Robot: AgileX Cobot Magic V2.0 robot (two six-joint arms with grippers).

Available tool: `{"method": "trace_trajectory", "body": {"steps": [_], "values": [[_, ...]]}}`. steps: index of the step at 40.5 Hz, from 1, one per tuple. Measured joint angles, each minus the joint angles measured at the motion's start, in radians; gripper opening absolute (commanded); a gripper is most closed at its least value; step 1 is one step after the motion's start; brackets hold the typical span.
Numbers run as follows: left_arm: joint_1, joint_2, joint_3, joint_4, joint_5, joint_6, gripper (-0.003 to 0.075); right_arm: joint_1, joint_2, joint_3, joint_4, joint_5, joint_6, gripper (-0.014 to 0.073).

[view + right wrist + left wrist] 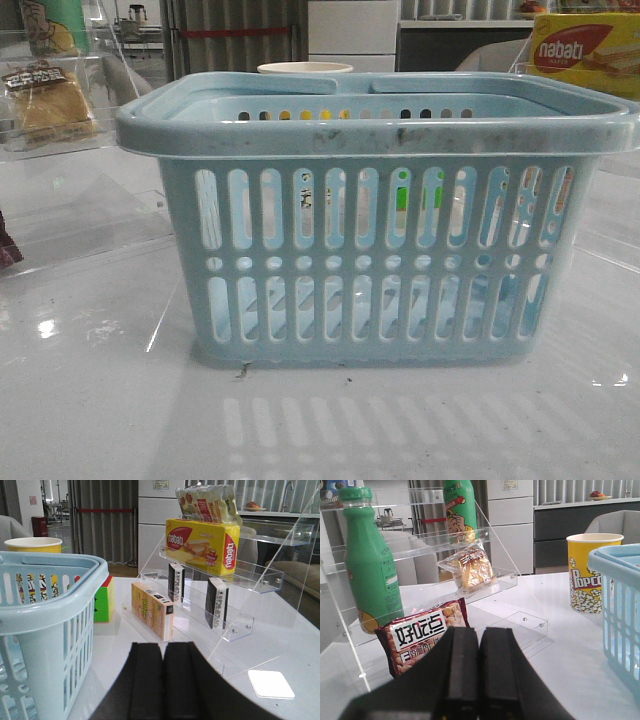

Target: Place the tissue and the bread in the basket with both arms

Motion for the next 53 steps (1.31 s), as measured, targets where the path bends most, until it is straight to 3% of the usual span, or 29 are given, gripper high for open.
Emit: {"method": "trace_trajectory", "body": {"steps": [34,45,53], "values": [[0.0,0.0,0.0,0.0,-0.002,0.0,0.0091,0.0,0.0,0.0,0.0,0.0,0.0,0.0057],[0.0,0.0,-0.002,0.0,-0.098,0.0,0.0091,0.0,0.0,-0.002,0.0,-0.011,0.0,0.0057],[0.0,0.0,-0.116,0.0,-0.07,0.0,0.0091,0.0,0.0,-0.181,0.0,0.061,0.0,0.0057]]}}
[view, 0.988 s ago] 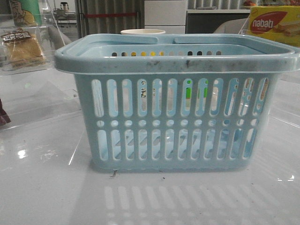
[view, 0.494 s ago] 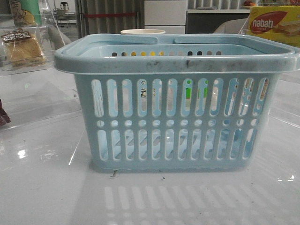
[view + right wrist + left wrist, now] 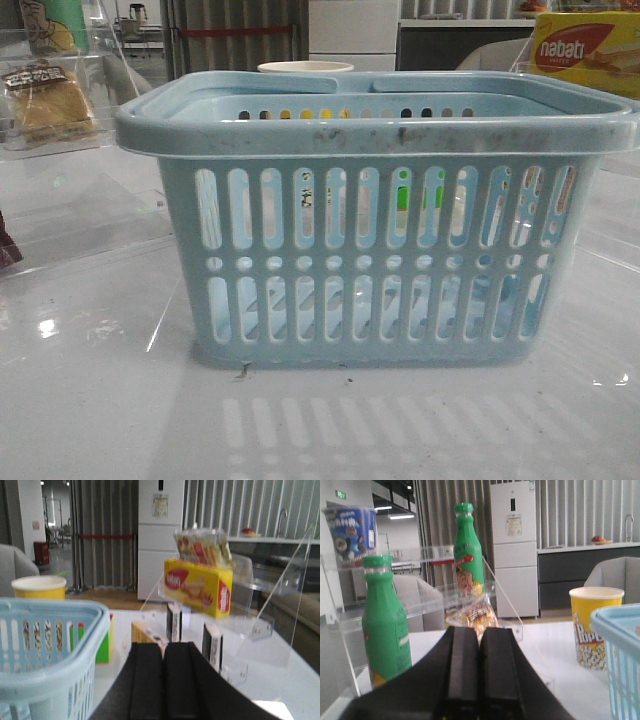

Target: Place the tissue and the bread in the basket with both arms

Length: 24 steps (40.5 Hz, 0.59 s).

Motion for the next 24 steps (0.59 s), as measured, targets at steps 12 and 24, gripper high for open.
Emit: {"method": "trace_trajectory", "body": {"steps": [12,24], "values": [[0.0,0.102,-0.354,0.0,0.17,0.0,0.0091,0.0,0.108,-0.388,0.0,0.196,0.0,0.0057],[0.0,0.317,-0.604,-0.05,0.458,0.0,0.0091,0.0,0.317,-0.576,0.0,0.458,0.0,0.0057]]}}
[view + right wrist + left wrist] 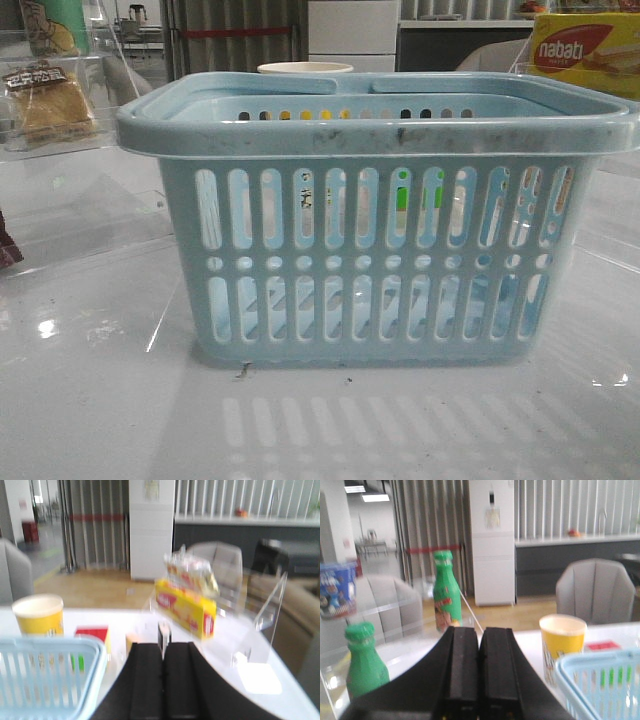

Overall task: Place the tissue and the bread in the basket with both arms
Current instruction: 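Move the right gripper down toward the black-and-white tissue pack on the shelf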

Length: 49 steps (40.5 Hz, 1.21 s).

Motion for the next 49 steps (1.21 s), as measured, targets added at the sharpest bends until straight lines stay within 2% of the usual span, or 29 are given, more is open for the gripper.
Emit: {"method": "trace_trajectory", "body": {"steps": [7,15,23,26,29,34,37,39,49], "values": [[0.0,0.088,0.001,-0.002,0.118,0.0,0.0091,0.0,0.095,0.0,0.0,0.156,0.0,0.0057],[0.0,0.159,0.038,-0.002,0.197,0.0,0.0091,0.0,0.188,0.0,0.0,0.269,0.0,0.0057],[0.0,0.185,0.08,-0.002,0.209,0.0,0.0091,0.0,0.264,0.0,0.0,0.323,0.0,0.0062],[0.0,0.189,0.093,-0.002,0.211,0.0,0.0094,0.0,0.29,0.0,0.0,0.334,0.0,0.01],[0.0,0.191,0.096,-0.002,0.211,0.0,0.0147,0.0,0.317,0.0,0.0,0.336,0.0,0.0204],[0.0,0.194,0.098,-0.002,0.213,0.0,0.0373,0.0,0.355,0.0,-0.008,0.338,0.0,0.0442],[0.0,0.195,0.098,-0.002,0.212,0.0,0.0481,0.0,0.377,0.0,-0.016,0.338,0.0,0.052],[0.0,0.195,0.098,-0.002,0.21,0.0,0.05,0.0,0.396,0.0,-0.021,0.338,0.0,0.0534],[0.0,0.195,0.098,-0.002,0.208,0.0,0.0465,-0.007,0.505,-0.005,-0.032,0.281,0.0,0.0529]]}}
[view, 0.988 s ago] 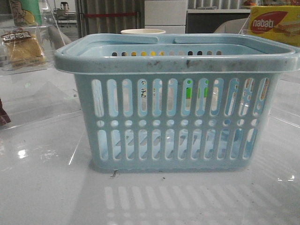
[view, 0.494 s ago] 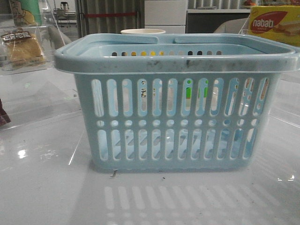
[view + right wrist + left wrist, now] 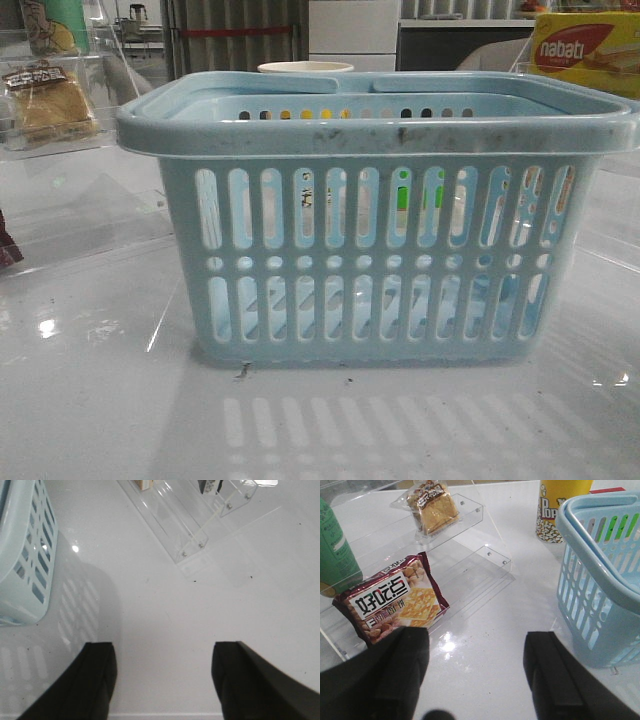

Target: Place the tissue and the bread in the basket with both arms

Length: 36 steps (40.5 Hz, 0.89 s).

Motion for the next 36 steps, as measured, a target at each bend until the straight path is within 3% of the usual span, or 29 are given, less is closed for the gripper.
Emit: {"method": "trace_trajectory", "body": {"steps": [15,36], "values": [[0.0,0.0,0.0,0.0,-0.001,0.0,0.0376,-0.182,0.376,-0.282,0.046,-0.041,0.0,0.0529],[0.0,0.0,0.0,0.0,-0.001,0.0,0.0251,-0.193,0.902,-0.702,0.059,-0.064,-0.013,0.0529]]}}
